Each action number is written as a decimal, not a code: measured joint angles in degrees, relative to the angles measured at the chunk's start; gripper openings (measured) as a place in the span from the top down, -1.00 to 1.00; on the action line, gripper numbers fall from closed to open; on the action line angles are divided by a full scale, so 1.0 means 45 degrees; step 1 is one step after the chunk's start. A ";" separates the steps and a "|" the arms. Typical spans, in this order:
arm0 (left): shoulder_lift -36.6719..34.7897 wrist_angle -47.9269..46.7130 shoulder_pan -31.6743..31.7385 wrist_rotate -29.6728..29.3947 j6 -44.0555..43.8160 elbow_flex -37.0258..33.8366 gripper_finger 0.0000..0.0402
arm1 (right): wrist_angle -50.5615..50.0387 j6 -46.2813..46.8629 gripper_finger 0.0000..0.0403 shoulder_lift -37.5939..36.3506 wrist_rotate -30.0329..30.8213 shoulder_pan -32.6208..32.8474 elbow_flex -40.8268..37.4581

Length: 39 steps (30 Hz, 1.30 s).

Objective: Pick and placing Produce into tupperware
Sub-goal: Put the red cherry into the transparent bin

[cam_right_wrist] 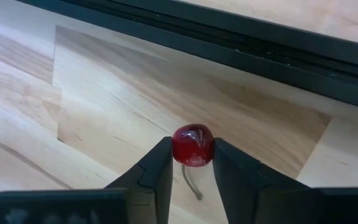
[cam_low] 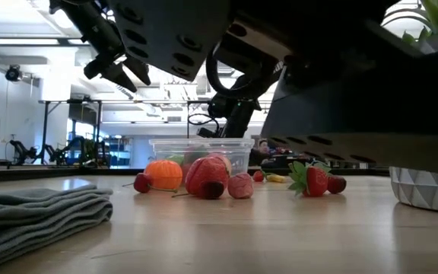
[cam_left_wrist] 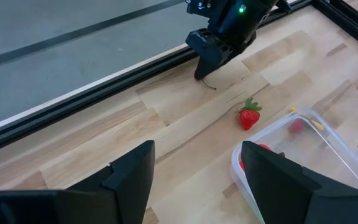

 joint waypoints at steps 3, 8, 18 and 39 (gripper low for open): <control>0.0000 0.0002 0.0001 0.0000 0.0000 0.0000 -0.13 | -0.0007 -0.0128 0.51 0.0000 -0.0001 0.0000 0.0000; 0.0000 -0.0002 0.0001 0.0000 -0.0005 0.0000 -0.13 | -0.0150 -0.0282 0.52 -0.0130 -0.0092 0.0029 0.0124; 0.0000 -0.0002 0.0000 0.0002 -0.0005 0.0000 -0.13 | -0.1722 -0.2814 0.51 -0.1639 -0.1078 0.0749 0.0447; -0.0061 -0.0707 -0.0044 0.1989 -0.1192 0.0000 -0.13 | -0.4153 -0.7870 0.51 -0.4691 0.0123 0.3863 -0.2975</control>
